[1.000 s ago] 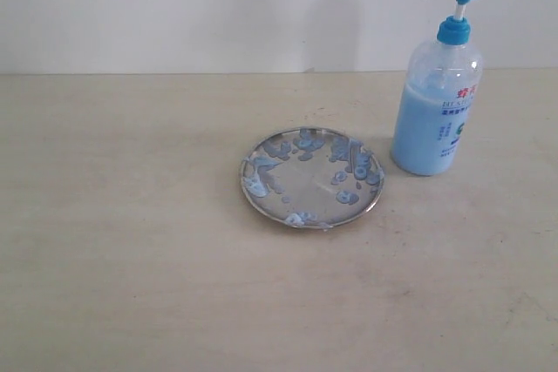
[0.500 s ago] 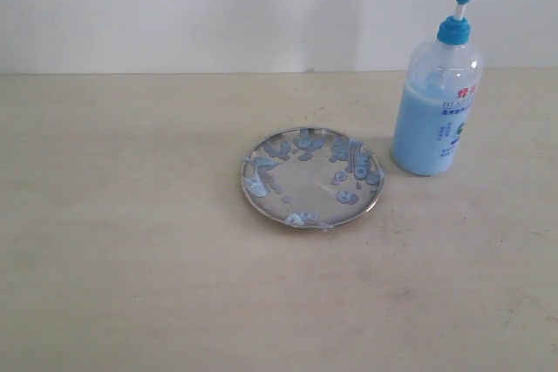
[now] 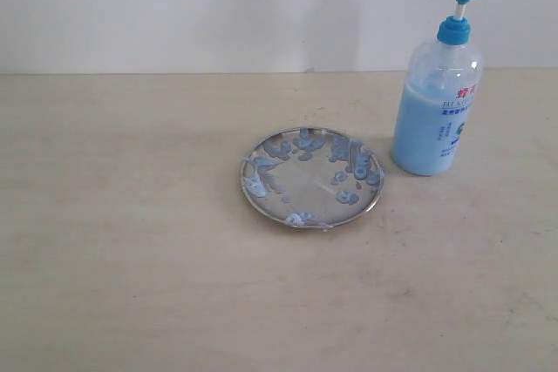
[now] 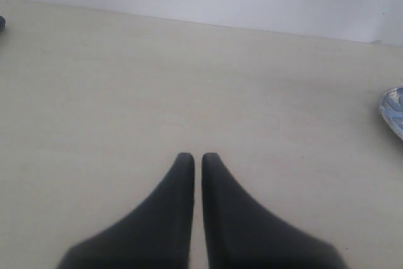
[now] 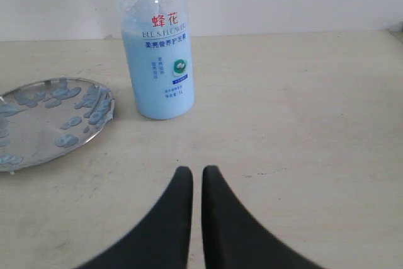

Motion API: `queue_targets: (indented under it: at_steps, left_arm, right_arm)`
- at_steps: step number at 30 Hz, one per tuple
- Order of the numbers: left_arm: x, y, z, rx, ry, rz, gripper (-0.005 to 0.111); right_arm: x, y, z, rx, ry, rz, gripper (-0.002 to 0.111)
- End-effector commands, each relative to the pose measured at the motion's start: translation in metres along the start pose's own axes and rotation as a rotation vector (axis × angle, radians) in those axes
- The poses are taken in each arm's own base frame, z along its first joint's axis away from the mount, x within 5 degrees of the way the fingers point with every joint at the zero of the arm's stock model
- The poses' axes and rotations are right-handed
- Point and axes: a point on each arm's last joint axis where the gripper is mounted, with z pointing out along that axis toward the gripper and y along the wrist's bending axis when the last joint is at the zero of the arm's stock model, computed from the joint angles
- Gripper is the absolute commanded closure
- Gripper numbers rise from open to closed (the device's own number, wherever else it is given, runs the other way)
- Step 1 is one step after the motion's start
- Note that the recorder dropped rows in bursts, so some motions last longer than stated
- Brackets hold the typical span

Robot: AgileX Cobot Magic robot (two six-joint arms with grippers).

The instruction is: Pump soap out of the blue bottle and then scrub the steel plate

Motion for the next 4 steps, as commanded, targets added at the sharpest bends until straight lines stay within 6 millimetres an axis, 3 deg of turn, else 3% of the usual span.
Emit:
queue_targets:
  at_steps: [1, 4]
  left_arm:
    - [-0.0004, -0.0005, 0.0001, 0.007, -0.016, -0.005, 0.103]
    - [-0.0004, -0.0005, 0.0001, 0.007, -0.016, -0.005, 0.103]
  right_arm:
    - [-0.0011, 0.0004, -0.0005, -0.006, -0.013, 0.004, 0.106]
    - [-0.0011, 0.0004, -0.0005, -0.006, -0.013, 0.004, 0.106]
